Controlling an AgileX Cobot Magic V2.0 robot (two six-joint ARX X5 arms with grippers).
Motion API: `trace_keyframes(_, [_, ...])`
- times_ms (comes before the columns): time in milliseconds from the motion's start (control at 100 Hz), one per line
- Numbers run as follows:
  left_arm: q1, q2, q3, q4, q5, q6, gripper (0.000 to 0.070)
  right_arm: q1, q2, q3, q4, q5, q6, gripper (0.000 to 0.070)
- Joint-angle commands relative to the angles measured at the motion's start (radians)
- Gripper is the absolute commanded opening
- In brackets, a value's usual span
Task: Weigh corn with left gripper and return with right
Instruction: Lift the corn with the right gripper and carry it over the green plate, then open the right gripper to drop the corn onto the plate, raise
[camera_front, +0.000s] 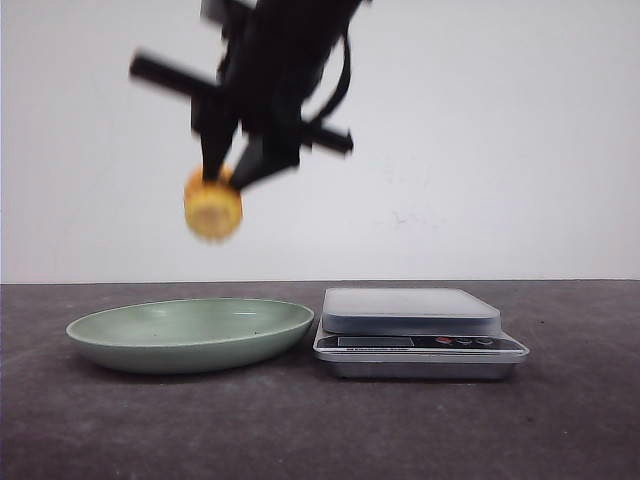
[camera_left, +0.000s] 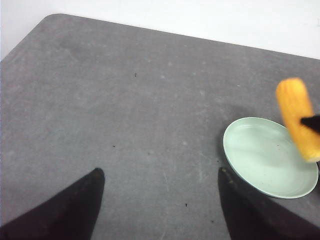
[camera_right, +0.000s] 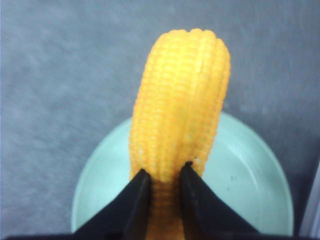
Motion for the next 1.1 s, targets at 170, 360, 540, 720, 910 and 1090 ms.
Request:
trace_keyframes(170, [-0.008, -0.002, 0.011, 0.002, 0.002, -0.003, 0.0434, 0.024, 0.113, 0.024, 0.017, 0.002, 0.096, 0.0000])
trace_keyframes(360, [-0.008, -0.002, 0.011, -0.003, 0.002, -0.003, 0.0434, 0.038, 0.145, 0.024, 0.018, 0.005, 0.102, 0.0100])
trace_keyframes(540, [-0.008, -0.002, 0.011, -0.002, 0.002, -0.003, 0.0434, 0.038, 0.145, 0.024, 0.018, 0.008, 0.105, 0.0519])
trace_keyframes(720, [-0.008, -0.002, 0.011, -0.003, 0.002, -0.003, 0.0434, 0.037, 0.143, 0.024, 0.036, 0.009, 0.100, 0.0552])
trace_keyframes(910, [-0.008, -0.002, 0.011, -0.003, 0.001, 0.000, 0.0434, -0.010, 0.045, 0.025, 0.012, 0.005, 0.032, 0.0551])
trace_keyframes(1090, [-0.008, -0.002, 0.011, 0.002, 0.001, 0.000, 0.0434, -0.094, -0.138, 0.025, -0.072, 0.008, -0.097, 0.0550])
